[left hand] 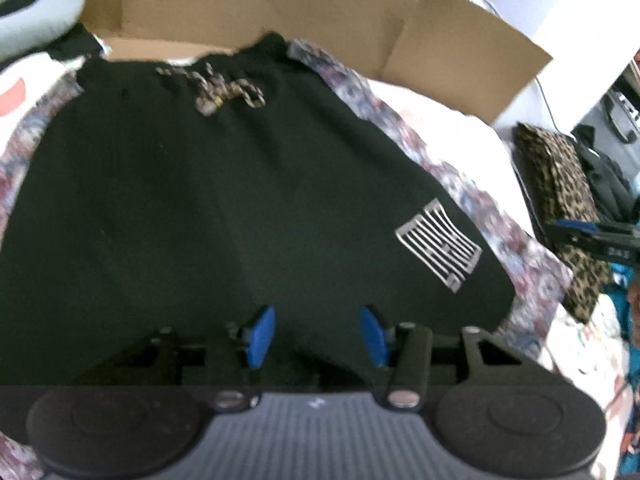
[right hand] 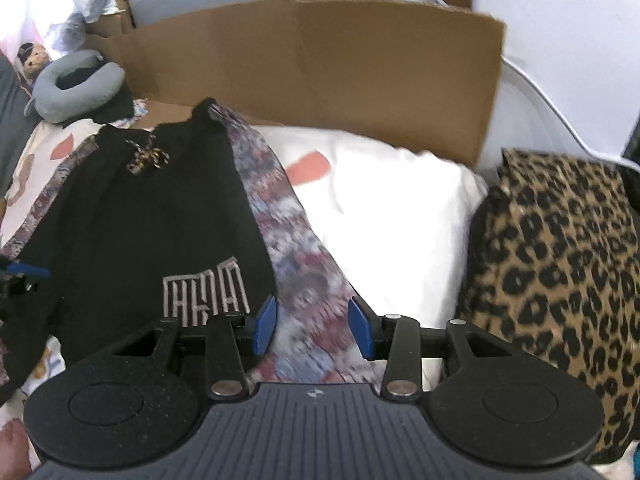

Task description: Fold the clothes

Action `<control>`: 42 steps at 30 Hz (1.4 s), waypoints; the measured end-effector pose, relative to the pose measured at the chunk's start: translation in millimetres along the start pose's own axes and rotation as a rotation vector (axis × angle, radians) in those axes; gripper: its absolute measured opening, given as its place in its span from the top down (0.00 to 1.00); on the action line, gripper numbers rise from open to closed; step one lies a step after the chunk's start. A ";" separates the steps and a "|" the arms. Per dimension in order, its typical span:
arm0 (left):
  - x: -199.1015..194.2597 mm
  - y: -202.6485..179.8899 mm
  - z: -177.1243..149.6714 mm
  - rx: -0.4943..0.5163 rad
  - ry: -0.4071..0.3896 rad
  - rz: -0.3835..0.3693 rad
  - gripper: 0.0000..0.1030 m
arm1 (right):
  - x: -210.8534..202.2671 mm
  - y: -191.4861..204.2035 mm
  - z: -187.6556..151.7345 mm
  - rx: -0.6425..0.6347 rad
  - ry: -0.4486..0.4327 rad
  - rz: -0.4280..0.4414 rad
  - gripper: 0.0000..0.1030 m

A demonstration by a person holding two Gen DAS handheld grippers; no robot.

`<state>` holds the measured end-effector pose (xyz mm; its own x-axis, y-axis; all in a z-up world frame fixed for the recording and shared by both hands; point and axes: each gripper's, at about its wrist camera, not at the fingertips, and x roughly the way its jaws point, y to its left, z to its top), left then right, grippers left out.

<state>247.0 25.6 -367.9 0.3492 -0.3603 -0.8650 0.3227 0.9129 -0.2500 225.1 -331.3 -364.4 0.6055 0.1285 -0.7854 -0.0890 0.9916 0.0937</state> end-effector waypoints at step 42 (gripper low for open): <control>23.8 -5.1 -52.9 -0.068 0.202 -0.173 0.51 | 24.8 -60.7 -54.6 0.006 0.147 -0.043 0.67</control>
<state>207.2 22.6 -410.3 0.1096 -0.4730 -0.8742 0.3000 0.8542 -0.4245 202.4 -389.0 -422.9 0.4858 0.0826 -0.8701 -0.0605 0.9963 0.0609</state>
